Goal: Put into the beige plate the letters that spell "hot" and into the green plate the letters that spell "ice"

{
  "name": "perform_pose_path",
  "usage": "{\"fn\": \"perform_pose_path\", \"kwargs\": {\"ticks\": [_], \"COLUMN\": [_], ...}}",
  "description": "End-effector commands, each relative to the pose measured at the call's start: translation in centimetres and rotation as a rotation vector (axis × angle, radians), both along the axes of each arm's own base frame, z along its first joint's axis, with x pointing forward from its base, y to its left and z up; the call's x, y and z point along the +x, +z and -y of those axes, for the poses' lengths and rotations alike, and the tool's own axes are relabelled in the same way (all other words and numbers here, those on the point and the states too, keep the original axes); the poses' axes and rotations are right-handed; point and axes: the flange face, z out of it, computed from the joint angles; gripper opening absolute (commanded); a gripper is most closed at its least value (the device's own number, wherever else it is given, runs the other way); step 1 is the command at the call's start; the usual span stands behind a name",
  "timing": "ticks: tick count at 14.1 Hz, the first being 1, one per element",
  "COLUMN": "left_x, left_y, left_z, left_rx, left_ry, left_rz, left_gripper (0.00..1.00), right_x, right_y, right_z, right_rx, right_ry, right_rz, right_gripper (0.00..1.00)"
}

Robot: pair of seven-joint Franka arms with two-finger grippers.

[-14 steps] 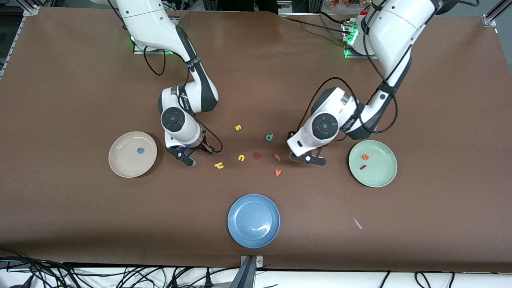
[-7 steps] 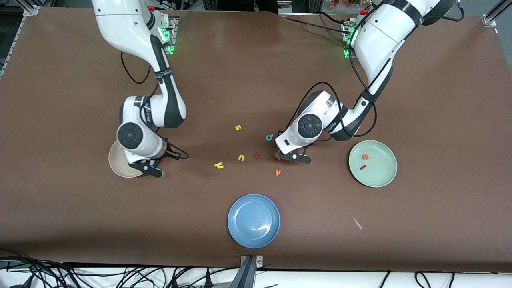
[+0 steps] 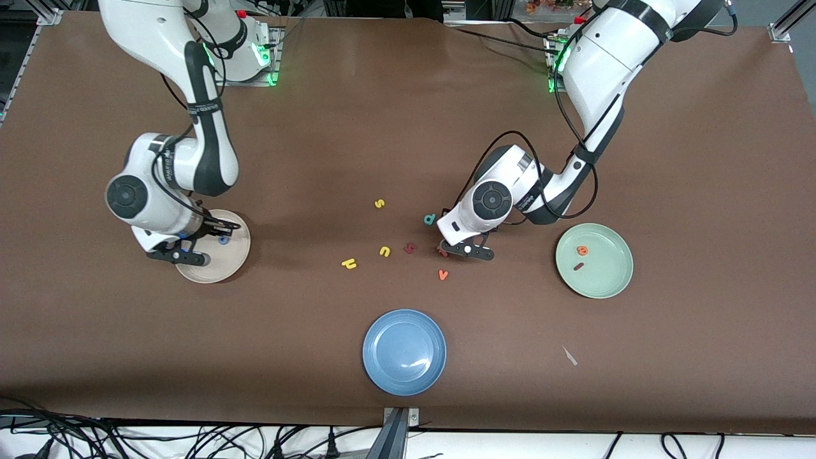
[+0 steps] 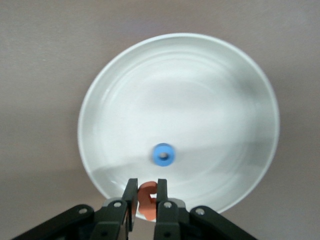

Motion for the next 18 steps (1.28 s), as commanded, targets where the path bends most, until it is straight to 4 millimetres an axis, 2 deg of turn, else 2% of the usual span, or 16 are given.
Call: {"fn": "perform_pose_path", "kwargs": {"ticks": [1,2,3,4,6,7,9,11,13,16,18], "left_x": [0.6,0.7,0.8,0.7,0.8,0.8,0.7,0.8,0.9,1.5,2.4], "left_y": [-0.1,-0.1,-0.2,-0.4,-0.7,-0.8,-1.2,-1.1,-0.9,-0.2,2.5], "left_z": [-0.2,-0.3,-0.4,-0.4,-0.3,-0.3,-0.2,-0.2,-0.3,-1.1,-2.1], "left_rx": [-0.012,-0.01,-0.009,-0.008,-0.012,-0.013,-0.012,-0.014,-0.013,-0.009,0.006], "left_ry": [0.022,0.021,0.022,0.021,0.021,0.02,0.018,0.016,0.018,0.028,0.03], "left_rz": [0.0,0.002,0.002,0.0,0.007,0.007,0.004,0.007,0.01,0.012,0.021], "left_gripper": [0.55,0.55,0.55,0.55,0.52,0.49,0.48,0.27,0.0,0.0,0.0], "right_x": [-2.5,-2.5,-2.3,-2.0,-1.1,-0.5,0.7,1.7,3.5,4.7,5.2], "right_y": [-0.9,-1.0,-1.2,-0.9,0.1,0.7,1.2,0.7,0.3,-0.4,-0.5], "right_z": [1.2,1.3,1.4,1.1,0.0,-1.0,-3.2,-7.9,-12.1,-16.0,-18.4], "right_rx": [0.012,0.01,0.012,0.032,0.096,0.137,0.148,0.139,0.128,0.129,0.141], "right_ry": [0.06,0.057,0.043,0.027,-0.017,-0.07,-0.143,-0.211,-0.274,-0.334,-0.365], "right_rz": [0.069,0.083,0.083,0.088,0.058,0.046,0.039,0.041,0.061,0.077,0.085], "right_gripper": [0.0,0.39,0.86,1.0,1.0,1.0,1.0,1.0,1.0,1.0,1.0]}}
